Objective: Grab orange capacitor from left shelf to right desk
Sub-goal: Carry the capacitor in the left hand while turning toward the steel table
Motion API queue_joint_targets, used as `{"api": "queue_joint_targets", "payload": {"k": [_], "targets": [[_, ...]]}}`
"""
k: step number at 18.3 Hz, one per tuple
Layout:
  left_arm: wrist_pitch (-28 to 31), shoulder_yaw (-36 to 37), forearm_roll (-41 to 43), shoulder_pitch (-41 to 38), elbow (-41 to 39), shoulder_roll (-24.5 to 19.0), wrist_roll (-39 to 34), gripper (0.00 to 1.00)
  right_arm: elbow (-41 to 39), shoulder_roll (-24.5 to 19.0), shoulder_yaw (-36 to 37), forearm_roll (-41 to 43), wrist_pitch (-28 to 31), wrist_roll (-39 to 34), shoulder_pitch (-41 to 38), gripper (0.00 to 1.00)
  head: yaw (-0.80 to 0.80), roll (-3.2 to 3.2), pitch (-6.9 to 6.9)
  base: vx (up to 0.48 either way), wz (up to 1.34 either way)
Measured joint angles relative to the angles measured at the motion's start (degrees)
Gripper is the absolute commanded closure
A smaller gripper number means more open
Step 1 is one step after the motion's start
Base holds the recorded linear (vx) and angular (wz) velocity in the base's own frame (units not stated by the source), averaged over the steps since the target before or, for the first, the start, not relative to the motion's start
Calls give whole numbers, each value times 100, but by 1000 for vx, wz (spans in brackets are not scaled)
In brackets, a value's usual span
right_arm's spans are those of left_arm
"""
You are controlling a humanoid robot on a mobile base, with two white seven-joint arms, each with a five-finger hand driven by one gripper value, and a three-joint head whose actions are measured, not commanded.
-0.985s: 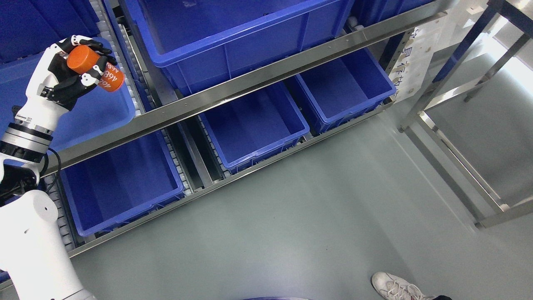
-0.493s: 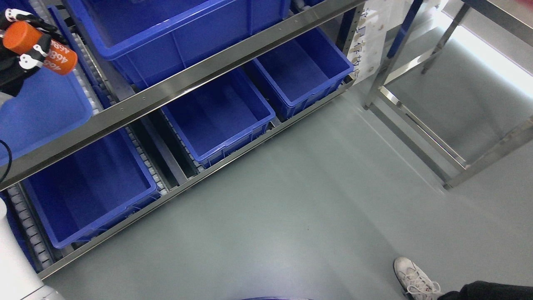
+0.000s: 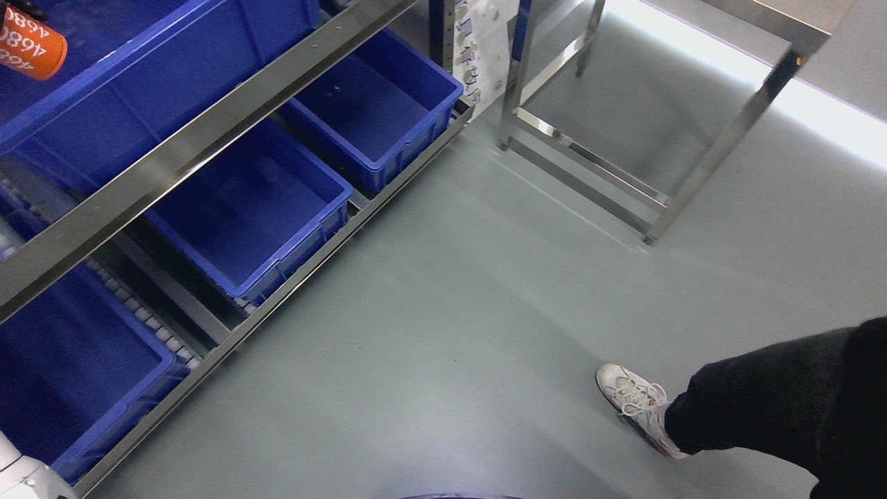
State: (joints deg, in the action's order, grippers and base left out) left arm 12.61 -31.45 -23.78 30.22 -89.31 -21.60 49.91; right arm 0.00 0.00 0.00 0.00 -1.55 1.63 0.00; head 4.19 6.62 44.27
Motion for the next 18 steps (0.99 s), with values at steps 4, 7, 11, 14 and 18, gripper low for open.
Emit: {"api": "queue_joint_targets", "payload": {"k": [4, 7, 11, 14, 18], "targets": [[13, 109, -39, 86, -22, -39, 1, 95, 0, 0, 0, 0, -15, 0, 0, 0, 0, 0, 1, 24, -460], [18, 186, -56, 130, -33, -58, 1, 95, 0, 0, 0, 0, 1, 0, 0, 0, 0, 0, 1, 51, -429], [19, 264, -66, 198, -42, -71, 1, 95, 0, 0, 0, 0, 10, 0, -1, 0, 0, 0, 1, 79, -361], [20, 297, -70, 218, -44, -66, 1, 95, 0, 0, 0, 0, 11, 0, 0, 0, 0, 0, 1, 104, -320], [37, 329, -72, 257, -43, -53, 1, 95, 0, 0, 0, 0, 12, 0, -1, 0, 0, 0, 2, 153, -341]]}}
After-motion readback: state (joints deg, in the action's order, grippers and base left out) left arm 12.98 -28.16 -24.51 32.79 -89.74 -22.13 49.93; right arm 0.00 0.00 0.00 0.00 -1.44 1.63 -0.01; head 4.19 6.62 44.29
